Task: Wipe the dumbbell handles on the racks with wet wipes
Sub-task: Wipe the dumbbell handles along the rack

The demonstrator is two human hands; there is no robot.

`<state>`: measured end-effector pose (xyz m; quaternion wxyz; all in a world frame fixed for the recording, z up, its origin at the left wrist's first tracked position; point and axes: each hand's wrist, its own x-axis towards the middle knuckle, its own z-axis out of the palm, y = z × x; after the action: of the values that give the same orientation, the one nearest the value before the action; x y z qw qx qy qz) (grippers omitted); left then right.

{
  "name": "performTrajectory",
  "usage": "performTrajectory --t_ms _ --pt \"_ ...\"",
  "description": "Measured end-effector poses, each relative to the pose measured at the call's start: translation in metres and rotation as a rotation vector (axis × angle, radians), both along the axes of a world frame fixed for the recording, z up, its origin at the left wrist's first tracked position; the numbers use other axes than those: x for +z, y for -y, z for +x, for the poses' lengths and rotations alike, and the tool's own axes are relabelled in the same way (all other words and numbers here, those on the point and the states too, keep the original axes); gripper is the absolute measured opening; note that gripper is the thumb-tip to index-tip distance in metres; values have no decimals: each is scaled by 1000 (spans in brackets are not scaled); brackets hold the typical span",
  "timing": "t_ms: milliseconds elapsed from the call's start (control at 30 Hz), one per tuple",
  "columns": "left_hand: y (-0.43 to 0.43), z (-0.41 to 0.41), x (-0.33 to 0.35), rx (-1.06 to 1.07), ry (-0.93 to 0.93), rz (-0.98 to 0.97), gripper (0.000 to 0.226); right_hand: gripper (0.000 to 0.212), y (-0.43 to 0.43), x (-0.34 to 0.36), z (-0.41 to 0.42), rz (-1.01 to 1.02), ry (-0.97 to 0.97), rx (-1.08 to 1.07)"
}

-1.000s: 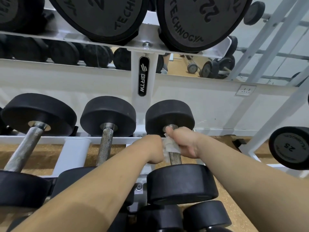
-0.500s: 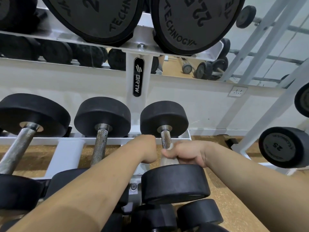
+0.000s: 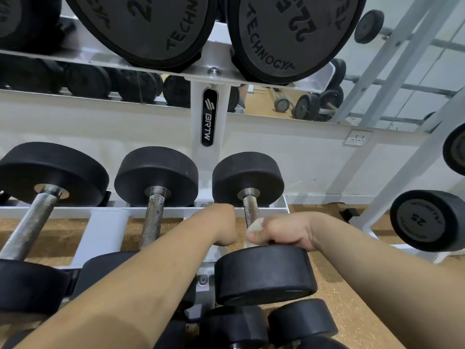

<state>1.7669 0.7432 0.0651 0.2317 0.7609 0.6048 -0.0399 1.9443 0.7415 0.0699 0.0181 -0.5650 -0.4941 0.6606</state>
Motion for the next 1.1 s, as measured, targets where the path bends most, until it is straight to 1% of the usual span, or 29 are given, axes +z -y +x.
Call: performTrajectory --t_ms 67,100,167,233,333,400,467,533,600,667,700,767,800,867,933,967,1000,1033,1067,1100 --pt "1 1 0 -16 -6 3 28 28 1 4 1 -11 8 66" --pt "1 1 0 -20 -8 -2 29 29 1 4 0 -29 5 30" --pt "-2 1 -1 -19 -10 -6 30 24 -3 3 -8 -95 -81 -171" --pt "-2 1 -1 -32 -30 -7 29 27 -13 2 -16 -134 -213 -351" --pt "-1 1 0 -72 -36 -2 23 28 -28 1 -26 -73 -308 -559" --pt "-1 1 0 -86 -49 -1 18 27 -30 0 -30 -15 -318 -649" --pt "-3 0 -2 -58 -38 -4 17 32 -23 -3 -28 7 -253 -581" --pt "-4 -1 -5 -34 -31 -12 20 36 -9 -4 -23 -19 -148 -436" --pt "-4 -1 -6 -33 -21 -10 25 33 2 1 -12 -29 -10 -276" --pt "-1 0 -3 -36 -9 -11 26 27 9 11 -5 25 127 -151" --pt "0 1 -2 -44 -2 -15 27 25 8 15 -4 46 182 -130" --pt "3 2 2 -45 29 -28 31 20 8 19 -4 104 285 -161" --pt "3 4 3 -31 81 -31 32 17 10 21 -7 146 318 -206" --pt "4 5 5 34 250 -27 23 18 16 26 -9 300 329 -288" --pt "3 4 10 147 383 0 17 17 26 35 -11 488 280 -343" --pt "3 4 14 212 438 34 17 15 28 38 -11 546 217 -408" --pt "3 5 18 284 508 59 16 17 30 44 -11 544 119 -519" --pt "4 5 22 352 615 50 14 20 28 46 -10 491 4 -635" --pt "5 7 27 411 763 -21 11 23 29 51 -10 414 -107 -719" --pt "6 8 32 443 911 -137 12 24 29 53 -11 332 -196 -750"
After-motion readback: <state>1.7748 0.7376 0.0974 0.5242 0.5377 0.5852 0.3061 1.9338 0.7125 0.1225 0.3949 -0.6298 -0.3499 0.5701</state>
